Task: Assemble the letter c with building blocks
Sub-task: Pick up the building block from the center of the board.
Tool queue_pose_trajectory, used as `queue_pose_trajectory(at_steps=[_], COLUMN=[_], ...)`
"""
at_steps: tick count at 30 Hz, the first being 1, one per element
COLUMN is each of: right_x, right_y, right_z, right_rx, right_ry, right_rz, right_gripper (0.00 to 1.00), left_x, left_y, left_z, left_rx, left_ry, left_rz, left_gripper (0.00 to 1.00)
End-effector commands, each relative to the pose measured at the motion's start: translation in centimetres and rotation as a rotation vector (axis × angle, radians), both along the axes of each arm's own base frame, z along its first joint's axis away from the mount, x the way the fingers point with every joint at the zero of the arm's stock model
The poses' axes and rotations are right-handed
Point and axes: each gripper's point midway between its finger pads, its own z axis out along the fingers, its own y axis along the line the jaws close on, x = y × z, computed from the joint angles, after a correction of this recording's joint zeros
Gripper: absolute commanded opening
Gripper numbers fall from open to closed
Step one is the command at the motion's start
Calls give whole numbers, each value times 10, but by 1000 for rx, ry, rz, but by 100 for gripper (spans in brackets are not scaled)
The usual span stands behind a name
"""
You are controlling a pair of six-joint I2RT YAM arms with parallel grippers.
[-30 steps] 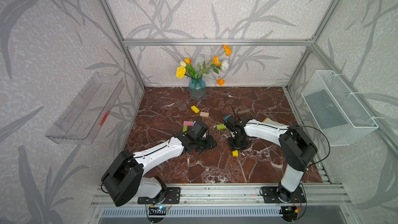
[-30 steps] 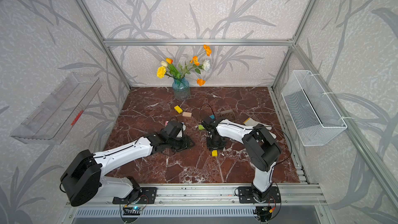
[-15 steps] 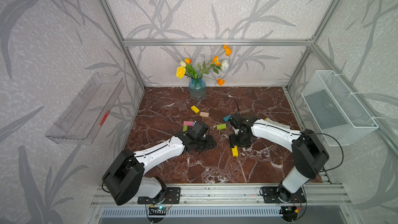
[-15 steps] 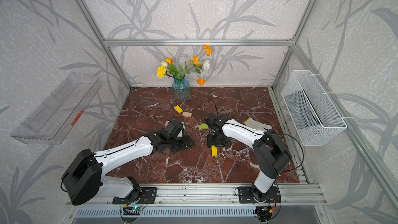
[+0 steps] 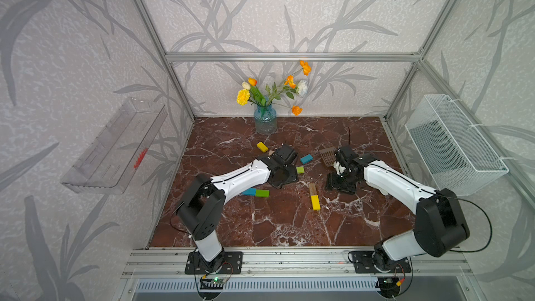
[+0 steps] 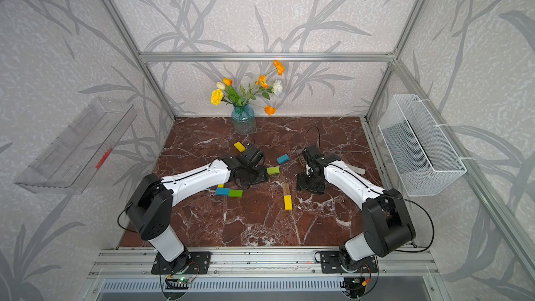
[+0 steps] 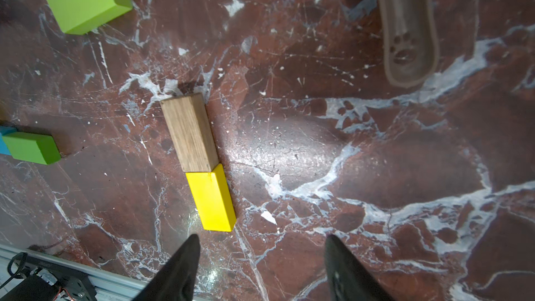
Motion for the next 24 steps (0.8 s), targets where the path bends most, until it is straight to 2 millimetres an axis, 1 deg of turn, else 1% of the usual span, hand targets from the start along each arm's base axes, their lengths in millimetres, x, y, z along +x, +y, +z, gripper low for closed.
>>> queue_pose_trajectory(at_steps=[1,3,4,8,13,24], right_x=[2,3,4,7,11,12], right_y=[-2,-5,-6,-10,-12,-18], right_z=[6,6,6,9,9,3], right_rx=[56,72,78,104,140,176], right_ry=[-31,-29,-31,-36,-45,-34], right_rz=[8,6,10,9,-9,-23], right_gripper=[68,68,68,68,68,68], left_x=[9,18,21,35,47,62], left_y=[5,0,-1,-3,-12,-32], left_z=[-3,-5,-8,-10,-16,-31], left_rx=[122,147,166,237,262,229], left_ry=[9,16,22,31,39,34], left_rz=[-15,-21,-20,-15,-34,-48], left_gripper=[70,70,71,72,72,72])
